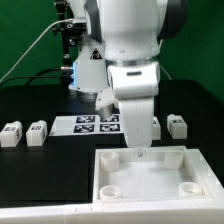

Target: Assemble one leg

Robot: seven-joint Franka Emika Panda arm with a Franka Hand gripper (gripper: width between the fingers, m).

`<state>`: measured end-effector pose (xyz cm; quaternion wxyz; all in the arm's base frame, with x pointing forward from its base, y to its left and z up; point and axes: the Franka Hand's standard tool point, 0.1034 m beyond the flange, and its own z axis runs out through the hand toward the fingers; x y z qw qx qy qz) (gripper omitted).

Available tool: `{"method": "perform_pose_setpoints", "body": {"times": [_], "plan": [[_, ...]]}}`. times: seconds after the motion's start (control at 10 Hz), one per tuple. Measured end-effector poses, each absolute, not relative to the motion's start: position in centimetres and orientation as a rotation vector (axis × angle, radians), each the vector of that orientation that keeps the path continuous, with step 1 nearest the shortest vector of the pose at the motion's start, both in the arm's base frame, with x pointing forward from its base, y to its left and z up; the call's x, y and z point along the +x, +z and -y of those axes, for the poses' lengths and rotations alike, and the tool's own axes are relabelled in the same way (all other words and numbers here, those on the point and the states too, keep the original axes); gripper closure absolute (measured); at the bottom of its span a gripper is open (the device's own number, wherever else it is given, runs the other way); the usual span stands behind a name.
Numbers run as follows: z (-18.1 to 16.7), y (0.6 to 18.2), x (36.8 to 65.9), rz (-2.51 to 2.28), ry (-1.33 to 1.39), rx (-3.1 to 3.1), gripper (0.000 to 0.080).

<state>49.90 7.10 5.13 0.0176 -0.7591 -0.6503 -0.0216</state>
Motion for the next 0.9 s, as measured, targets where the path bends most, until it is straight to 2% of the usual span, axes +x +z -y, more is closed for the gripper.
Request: {"method": "perform_pose_setpoints", "body": {"times": [0.2,0.4,0.9], "plan": [[-8.8,5.9,48.5,1.769,-0.056,-2.547,0.015],[-11.1,5.3,46.5,1.282,-0.039,-2.794,0.015],[-12.6,5.1,45.9,0.404,0.01,-3.003,0.015]]}}
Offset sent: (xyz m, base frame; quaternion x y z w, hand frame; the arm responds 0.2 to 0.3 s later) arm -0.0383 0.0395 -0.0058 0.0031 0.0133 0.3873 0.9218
